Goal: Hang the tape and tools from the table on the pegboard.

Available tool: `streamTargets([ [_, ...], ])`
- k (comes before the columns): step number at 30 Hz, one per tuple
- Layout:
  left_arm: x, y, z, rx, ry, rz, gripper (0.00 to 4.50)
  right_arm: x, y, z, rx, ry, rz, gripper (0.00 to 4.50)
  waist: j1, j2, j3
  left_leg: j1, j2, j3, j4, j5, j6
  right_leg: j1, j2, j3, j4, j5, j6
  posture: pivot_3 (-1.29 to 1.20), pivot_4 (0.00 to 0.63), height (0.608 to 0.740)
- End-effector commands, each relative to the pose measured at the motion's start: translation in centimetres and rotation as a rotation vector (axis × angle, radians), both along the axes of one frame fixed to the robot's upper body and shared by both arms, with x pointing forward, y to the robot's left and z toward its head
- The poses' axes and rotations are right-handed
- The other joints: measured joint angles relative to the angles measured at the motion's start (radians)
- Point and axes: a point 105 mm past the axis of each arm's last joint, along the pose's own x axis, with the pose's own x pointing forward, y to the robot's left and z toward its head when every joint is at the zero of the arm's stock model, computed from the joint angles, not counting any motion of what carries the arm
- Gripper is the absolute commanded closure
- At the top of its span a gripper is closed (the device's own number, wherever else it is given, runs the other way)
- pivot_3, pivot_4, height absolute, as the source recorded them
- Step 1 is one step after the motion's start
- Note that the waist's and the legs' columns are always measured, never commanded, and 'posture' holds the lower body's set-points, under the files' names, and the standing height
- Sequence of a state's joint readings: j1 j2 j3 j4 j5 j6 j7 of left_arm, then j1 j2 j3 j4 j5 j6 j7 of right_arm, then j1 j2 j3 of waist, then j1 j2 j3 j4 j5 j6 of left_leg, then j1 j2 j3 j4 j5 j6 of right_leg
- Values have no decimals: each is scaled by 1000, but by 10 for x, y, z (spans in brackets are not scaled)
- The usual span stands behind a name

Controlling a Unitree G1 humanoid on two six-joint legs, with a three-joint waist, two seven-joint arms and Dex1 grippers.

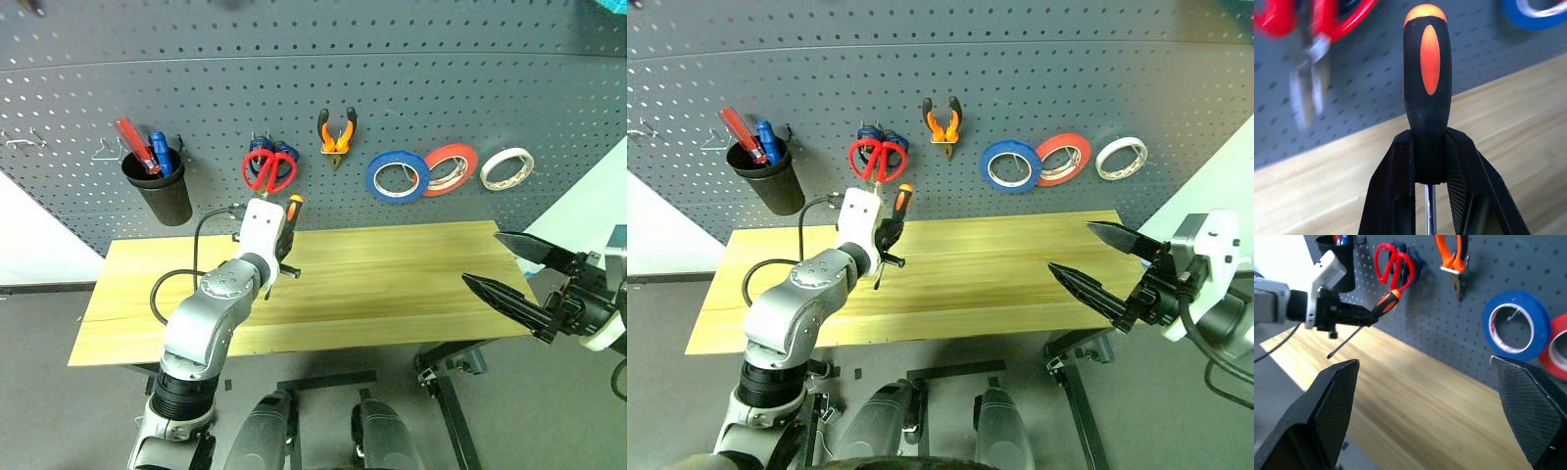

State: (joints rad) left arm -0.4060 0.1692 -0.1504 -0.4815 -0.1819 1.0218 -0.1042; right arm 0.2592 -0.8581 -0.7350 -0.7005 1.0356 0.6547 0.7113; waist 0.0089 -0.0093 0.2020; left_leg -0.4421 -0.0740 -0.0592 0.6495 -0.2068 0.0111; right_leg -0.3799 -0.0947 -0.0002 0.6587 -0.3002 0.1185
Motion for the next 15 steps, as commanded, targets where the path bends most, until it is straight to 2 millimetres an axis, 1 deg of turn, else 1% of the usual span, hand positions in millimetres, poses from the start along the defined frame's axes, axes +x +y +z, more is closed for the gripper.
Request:
streamTargets([
  [1,-8,-17,34,10,-190,-94,4013,0,1,6,-8,-45,4,0,4,1,-2,0,0,0,0,0,0,0,0,0,0,0,0,-59,115,740],
  [4,-13,-17,42,21,-276,-110,4013,1,2,5,-8,-48,7,0,5,1,-6,0,0,0,-1,0,0,0,0,0,-1,0,0,-55,108,740],
  [8,-14,-12,57,37,-399,-101,4013,4,1,6,-8,-60,9,0,5,2,-15,0,0,0,-2,0,0,0,0,0,-3,0,0,-46,97,740],
  [15,-11,5,100,26,-666,-1,4013,7,-1,9,-11,-81,12,0,6,5,-32,0,0,0,-2,0,0,1,0,0,-3,0,0,-33,80,740],
])
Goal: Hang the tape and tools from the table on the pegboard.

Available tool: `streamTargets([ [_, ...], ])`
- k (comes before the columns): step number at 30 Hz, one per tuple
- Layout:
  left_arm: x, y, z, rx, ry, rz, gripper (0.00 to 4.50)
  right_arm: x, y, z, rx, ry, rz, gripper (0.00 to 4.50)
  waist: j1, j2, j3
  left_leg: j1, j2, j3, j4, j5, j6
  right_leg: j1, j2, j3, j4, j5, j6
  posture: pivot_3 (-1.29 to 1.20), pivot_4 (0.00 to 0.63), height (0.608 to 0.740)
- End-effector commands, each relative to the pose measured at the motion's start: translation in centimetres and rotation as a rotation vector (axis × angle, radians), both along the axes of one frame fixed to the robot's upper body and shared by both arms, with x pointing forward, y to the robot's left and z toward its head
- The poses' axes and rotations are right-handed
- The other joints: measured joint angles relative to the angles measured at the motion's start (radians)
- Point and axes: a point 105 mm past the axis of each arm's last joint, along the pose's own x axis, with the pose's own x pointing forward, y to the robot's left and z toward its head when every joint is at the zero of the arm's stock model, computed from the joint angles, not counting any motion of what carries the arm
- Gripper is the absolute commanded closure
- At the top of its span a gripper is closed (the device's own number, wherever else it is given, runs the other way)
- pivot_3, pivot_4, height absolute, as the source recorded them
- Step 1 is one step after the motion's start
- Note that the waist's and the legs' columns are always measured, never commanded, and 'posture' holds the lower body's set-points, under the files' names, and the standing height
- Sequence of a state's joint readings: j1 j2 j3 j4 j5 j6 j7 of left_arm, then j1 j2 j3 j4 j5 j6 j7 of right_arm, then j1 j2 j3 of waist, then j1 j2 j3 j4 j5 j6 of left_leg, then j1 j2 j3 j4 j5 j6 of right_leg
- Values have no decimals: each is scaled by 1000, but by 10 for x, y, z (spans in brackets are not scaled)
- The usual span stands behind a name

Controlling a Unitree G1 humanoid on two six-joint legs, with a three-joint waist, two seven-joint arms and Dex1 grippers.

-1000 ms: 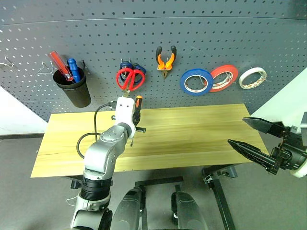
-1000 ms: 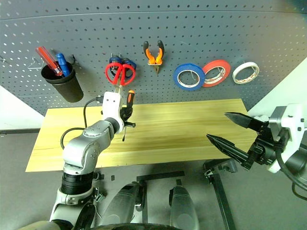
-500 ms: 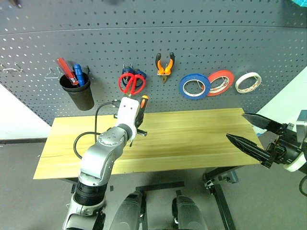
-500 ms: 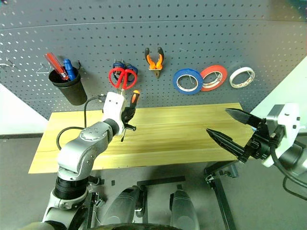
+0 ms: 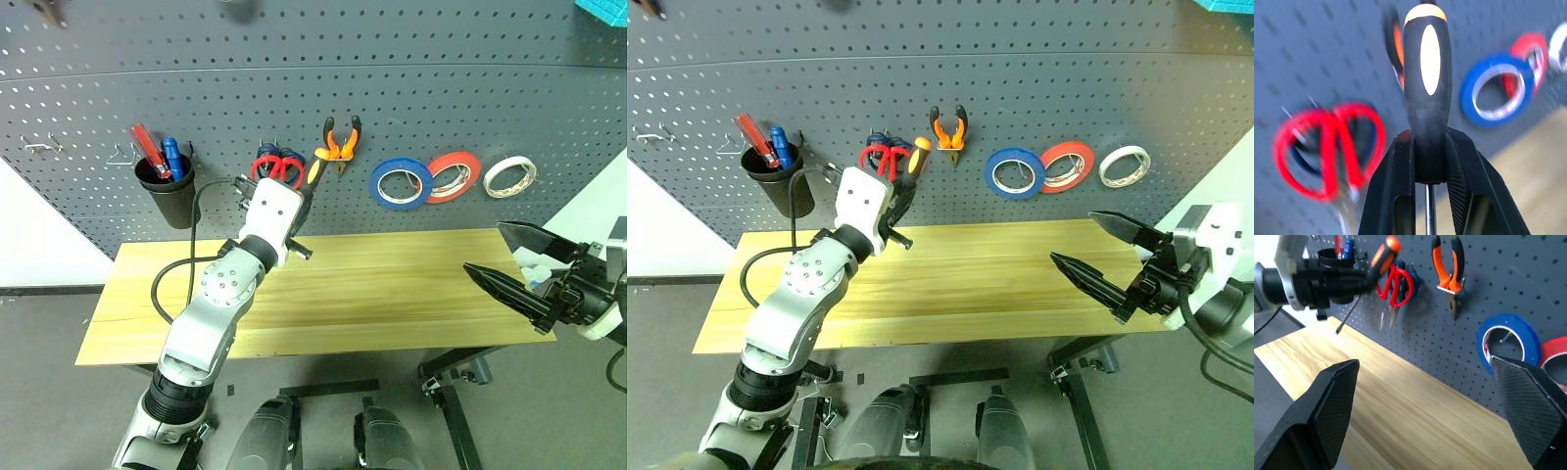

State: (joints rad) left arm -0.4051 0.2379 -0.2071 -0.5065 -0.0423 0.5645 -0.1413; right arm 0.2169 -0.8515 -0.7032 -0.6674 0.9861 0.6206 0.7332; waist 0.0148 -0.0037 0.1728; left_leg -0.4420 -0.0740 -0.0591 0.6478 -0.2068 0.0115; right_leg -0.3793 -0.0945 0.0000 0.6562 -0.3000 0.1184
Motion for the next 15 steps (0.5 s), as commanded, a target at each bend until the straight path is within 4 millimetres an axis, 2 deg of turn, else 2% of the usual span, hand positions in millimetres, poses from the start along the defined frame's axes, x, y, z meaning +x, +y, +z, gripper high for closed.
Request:
streamTargets([
  [1,-3,13,39,-34,-213,60,4013,1,1,6,-4,-44,11,0,0,0,-5,0,0,0,0,0,0,0,0,0,0,0,0,-32,79,740],
  [8,-8,48,98,-100,-546,180,4013,4,0,6,-12,-43,17,0,0,0,-12,1,0,0,1,0,0,1,2,0,0,0,0,-29,85,740],
  [11,-2,66,110,-117,-601,236,4013,5,-1,5,-17,-37,19,0,0,0,-12,2,0,0,1,0,0,2,2,0,0,0,0,-30,90,740],
  [15,13,87,113,-139,-594,295,4013,4,-1,7,-21,-32,27,0,0,-1,-12,4,0,0,1,0,1,4,3,0,0,0,0,-37,107,740],
])
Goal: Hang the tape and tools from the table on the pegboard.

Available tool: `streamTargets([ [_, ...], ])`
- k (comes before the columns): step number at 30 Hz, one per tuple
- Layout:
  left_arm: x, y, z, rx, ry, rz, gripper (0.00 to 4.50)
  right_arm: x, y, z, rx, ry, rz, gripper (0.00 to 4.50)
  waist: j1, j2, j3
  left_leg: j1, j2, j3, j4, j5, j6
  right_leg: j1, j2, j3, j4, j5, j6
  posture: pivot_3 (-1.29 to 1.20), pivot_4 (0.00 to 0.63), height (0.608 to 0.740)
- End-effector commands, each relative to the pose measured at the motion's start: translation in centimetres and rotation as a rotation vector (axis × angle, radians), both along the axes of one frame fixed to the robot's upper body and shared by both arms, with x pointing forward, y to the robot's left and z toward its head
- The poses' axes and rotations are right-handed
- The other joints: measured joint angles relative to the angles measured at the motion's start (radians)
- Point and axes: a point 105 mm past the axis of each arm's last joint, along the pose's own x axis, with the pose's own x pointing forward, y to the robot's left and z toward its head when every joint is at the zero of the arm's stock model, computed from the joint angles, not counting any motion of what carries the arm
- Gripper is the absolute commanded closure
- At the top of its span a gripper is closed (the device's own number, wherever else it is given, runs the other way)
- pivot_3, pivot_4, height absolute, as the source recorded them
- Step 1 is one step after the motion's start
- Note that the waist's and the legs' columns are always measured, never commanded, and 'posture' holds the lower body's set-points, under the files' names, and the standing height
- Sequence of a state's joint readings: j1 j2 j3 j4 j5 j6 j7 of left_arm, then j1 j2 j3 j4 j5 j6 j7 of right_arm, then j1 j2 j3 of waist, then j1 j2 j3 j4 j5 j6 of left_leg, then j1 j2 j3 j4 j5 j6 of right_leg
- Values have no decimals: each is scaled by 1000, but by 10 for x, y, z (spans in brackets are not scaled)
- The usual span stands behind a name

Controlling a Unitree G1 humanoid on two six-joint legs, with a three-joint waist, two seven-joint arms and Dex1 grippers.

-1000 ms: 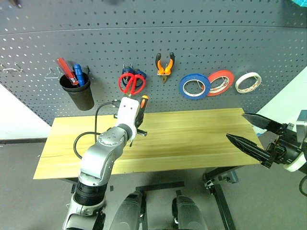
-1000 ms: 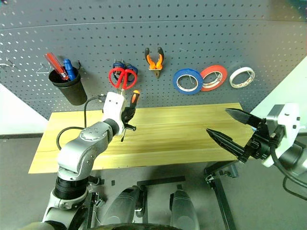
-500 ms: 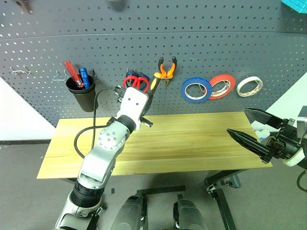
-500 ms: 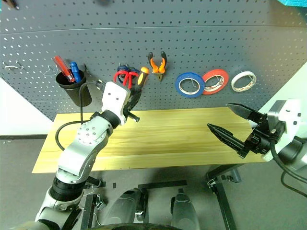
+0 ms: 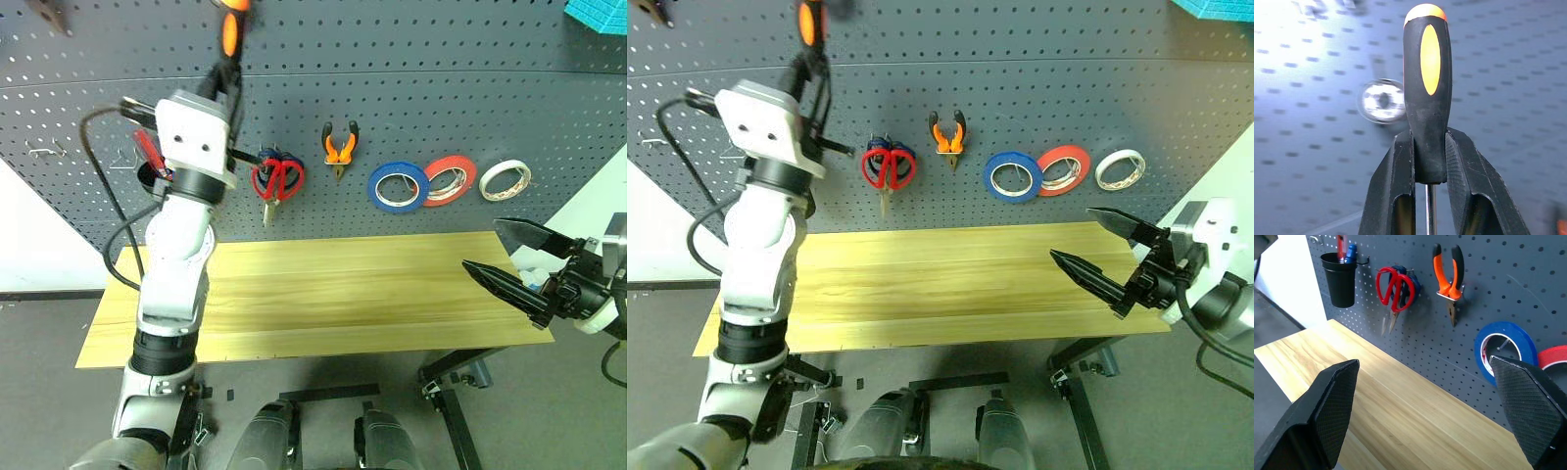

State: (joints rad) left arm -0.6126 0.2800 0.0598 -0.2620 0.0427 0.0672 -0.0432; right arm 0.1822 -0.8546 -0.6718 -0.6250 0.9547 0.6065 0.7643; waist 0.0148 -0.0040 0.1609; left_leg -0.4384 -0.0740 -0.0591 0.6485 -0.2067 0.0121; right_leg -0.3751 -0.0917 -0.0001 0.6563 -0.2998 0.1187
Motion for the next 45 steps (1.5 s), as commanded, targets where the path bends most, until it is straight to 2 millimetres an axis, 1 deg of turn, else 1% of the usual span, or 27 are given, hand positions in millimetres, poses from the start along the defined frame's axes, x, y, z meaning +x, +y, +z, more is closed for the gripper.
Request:
streamTargets([
  [1,6,21,10,-43,-41,52,4013,-2,2,10,-20,-28,20,0,0,0,0,0,0,0,0,0,0,0,0,0,0,0,0,-39,114,740],
  [3,12,29,8,-62,-33,73,4013,-3,3,10,-22,-20,29,0,0,-1,0,1,0,0,0,0,0,1,0,0,0,0,0,-37,127,740],
  [6,14,31,10,-75,-44,80,4013,-5,2,10,-22,-4,38,0,-1,-3,2,1,0,0,0,0,0,1,0,0,0,0,0,-32,148,740],
  [10,10,30,11,-84,-54,79,4013,-7,4,6,-22,36,52,0,0,-6,4,1,0,0,0,-1,1,1,-3,0,-1,0,0,-35,180,740],
  [13,7,31,10,-38,-59,112,4013,-8,3,2,-24,63,55,0,-1,-8,6,1,0,0,0,-1,2,1,-4,1,-1,0,0,-33,194,740],
  [19,0,45,10,-19,-64,169,4013,-8,2,5,-30,85,75,0,-2,-9,16,1,0,0,-1,-2,3,1,-5,2,-2,-1,-1,-35,224,740],
  [23,1,57,4,-16,-49,211,4013,-8,5,5,-33,104,96,0,-2,-9,34,0,1,0,-2,-2,3,1,-5,2,-4,-2,-3,-40,244,740],
  [30,4,65,-3,-17,-39,236,4013,-12,6,6,-35,145,114,0,-2,-11,62,-5,1,0,-2,-4,6,-3,-6,2,-8,0,-1,-65,287,740],
  [34,8,67,-6,-36,-28,237,4013,-16,6,6,-37,161,111,0,-4,-13,75,-8,1,0,-2,-5,7,-5,-6,2,-9,0,-1,-83,296,740],
  [38,6,68,-11,-48,-13,245,4013,-20,2,8,-45,175,100,0,-5,-13,85,-11,1,0,-2,-5,7,-8,-6,2,-9,0,-1,-94,300,740],
  [44,1,75,-13,-77,-16,305,4013,-17,2,4,-47,186,94,0,-6,-14,89,-17,1,0,-2,-4,7,-15,-6,2,-8,0,0,-87,296,740],
  [45,-1,78,-11,-88,-23,318,3663,-16,2,4,-47,186,94,0,-6,-14,89,-18,1,0,-2,-4,7,-15,-6,2,-8,0,0,-84,290,740],
])
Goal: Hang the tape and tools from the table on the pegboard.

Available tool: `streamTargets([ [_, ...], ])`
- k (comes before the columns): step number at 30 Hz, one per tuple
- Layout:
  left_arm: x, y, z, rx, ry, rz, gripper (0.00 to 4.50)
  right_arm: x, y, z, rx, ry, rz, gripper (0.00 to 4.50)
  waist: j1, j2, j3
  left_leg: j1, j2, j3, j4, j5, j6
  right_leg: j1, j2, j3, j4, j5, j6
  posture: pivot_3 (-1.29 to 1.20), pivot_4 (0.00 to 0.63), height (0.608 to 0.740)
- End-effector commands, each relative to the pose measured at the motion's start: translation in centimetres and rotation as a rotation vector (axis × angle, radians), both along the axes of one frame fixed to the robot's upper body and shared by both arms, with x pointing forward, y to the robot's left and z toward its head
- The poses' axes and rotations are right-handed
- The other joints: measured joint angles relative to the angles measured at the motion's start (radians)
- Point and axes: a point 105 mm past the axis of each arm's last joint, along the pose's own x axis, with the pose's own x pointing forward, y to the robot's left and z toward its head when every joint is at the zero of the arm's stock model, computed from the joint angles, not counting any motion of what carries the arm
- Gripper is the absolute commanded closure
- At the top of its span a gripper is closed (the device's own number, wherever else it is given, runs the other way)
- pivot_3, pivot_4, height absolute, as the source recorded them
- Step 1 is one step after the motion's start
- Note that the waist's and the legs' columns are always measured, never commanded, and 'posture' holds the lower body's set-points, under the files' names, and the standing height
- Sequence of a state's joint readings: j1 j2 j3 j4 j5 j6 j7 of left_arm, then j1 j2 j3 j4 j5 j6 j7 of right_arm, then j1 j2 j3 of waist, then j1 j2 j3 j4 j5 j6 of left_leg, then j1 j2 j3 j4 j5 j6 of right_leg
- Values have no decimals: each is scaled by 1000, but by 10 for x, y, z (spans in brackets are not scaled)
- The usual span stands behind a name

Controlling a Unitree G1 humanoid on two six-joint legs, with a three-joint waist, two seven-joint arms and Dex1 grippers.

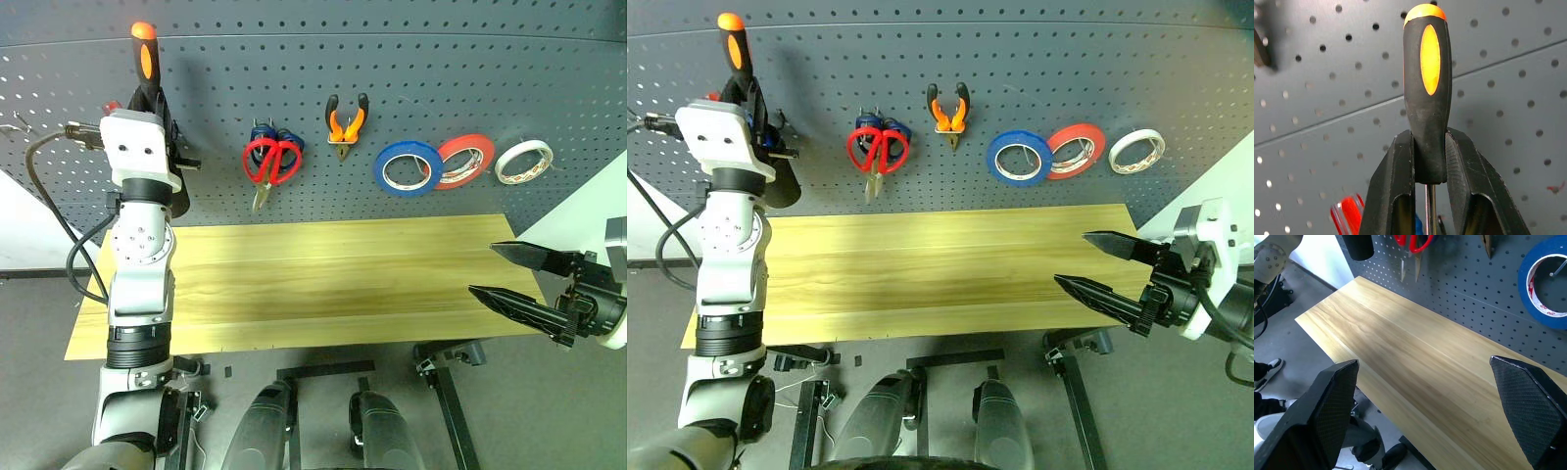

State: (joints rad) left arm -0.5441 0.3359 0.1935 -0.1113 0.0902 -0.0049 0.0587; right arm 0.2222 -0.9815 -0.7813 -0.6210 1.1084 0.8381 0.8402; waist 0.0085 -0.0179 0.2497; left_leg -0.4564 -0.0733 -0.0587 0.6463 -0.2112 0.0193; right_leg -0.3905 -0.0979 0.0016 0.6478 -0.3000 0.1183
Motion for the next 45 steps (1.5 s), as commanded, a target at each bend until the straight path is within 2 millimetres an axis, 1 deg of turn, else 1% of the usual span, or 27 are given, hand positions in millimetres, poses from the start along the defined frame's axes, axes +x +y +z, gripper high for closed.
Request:
streamTargets([
  [1,-17,10,19,-15,-95,62,3277,1,2,6,-19,-32,9,0,0,0,0,-1,0,0,0,0,0,-1,0,0,0,0,0,-83,289,740],
  [2,-18,12,21,-17,-106,65,3025,1,3,6,-19,-33,9,0,0,0,0,-1,0,0,0,0,0,-1,0,0,0,0,0,-82,287,740],
  [10,-26,18,31,-18,-167,127,251,6,0,5,-25,-38,4,0,3,0,0,-1,0,0,0,0,0,-1,0,0,0,0,0,-76,274,740],
  [11,-26,17,31,-9,-164,131,21,7,-1,5,-25,-38,3,0,3,0,0,-1,0,0,0,0,0,-1,0,0,0,0,0,-77,273,740],
  [17,-25,11,34,2,-169,109,21,8,-1,3,-28,-43,1,0,3,0,0,-2,0,0,0,0,0,-2,0,-1,0,0,0,-74,259,740],
  [20,-24,2,40,1,-179,62,21,9,-1,3,-27,-55,-1,0,4,0,0,-2,0,0,0,0,0,-2,0,-1,0,0,0,-69,247,740],
  [27,-32,-40,66,28,-220,-153,21,15,1,6,-14,-115,-8,0,5,1,-2,-2,-1,0,1,1,-2,-1,1,-2,0,1,1,-43,187,740],
  [28,-31,-42,66,26,-216,-173,21,18,2,4,-13,-120,-10,0,5,1,-4,-2,-1,0,1,1,-2,-1,1,-2,1,1,1,-36,171,740],
  [29,-32,-48,69,24,-217,-210,21,19,2,5,-10,-135,-13,0,5,1,-5,-2,-2,0,1,2,-3,-2,1,-3,1,1,2,-31,162,740],
  [30,-33,-55,72,33,-211,-259,21,21,2,6,-7,-151,-16,0,6,2,-7,-2,-2,0,1,4,-7,-2,2,-3,1,1,2,-23,145,740],
  [33,-34,-73,76,74,-194,-372,21,25,2,9,0,-196,-26,0,6,4,-15,-2,-2,0,1,6,-11,-1,3,-3,2,1,3,-10,109,740],
  [35,-36,-87,75,112,-169,-467,21,29,3,10,5,-228,-31,0,6,4,-32,-2,-3,0,1,7,-11,-2,4,-3,3,2,3,1,73,740],
  [36,-36,-96,74,133,-147,-526,21,31,4,11,8,-246,-32,0,6,3,-46,-2,-3,0,1,7,-11,-1,5,-3,2,2,3,7,50,740],
  [37,-38,-103,72,154,-132,-574,21,33,4,12,11,-261,-32,0,7,4,-59,-2,-3,0,1,7,-11,-2,5,-3,2,2,3,9,40,740],
  [38,-38,-107,70,169,-126,-602,21,35,5,12,14,-274,-35,0,6,5,-70,-1,-3,0,1,7,-12,-1,5,-3,2,2,3,12,21,740],
  [40,-38,-116,62,194,-75,-682,21,39,7,12,18,-297,-37,0,7,5,-90,1,-3,1,1,7,-12,1,5,-3,2,2,3,19,0,740],
  [41,-38,-121,56,210,-44,-717,21,39,8,12,24,-309,-36,0,7,5,-100,3,-3,1,1,7,-12,3,6,-3,2,2,3,20,0,740],
  [42,-36,-125,48,224,-4,-750,21,41,10,12,32,-319,-34,0,7,6,-104,7,-2,1,0,7,-12,7,6,-2,2,2,3,19,0,740],
  [44,-32,-128,37,244,49,-789,21,43,14,11,35,-328,-26,0,6,7,-112,21,-2,1,-1,5,-9,22,7,-2,-1,2,3,19,0,740],
  [45,-30,-130,28,243,101,-817,21,41,16,11,46,-333,-19,0,5,8,-116,27,-1,1,-2,2,-8,28,8,-2,-3,2,3,18,0,740],
])
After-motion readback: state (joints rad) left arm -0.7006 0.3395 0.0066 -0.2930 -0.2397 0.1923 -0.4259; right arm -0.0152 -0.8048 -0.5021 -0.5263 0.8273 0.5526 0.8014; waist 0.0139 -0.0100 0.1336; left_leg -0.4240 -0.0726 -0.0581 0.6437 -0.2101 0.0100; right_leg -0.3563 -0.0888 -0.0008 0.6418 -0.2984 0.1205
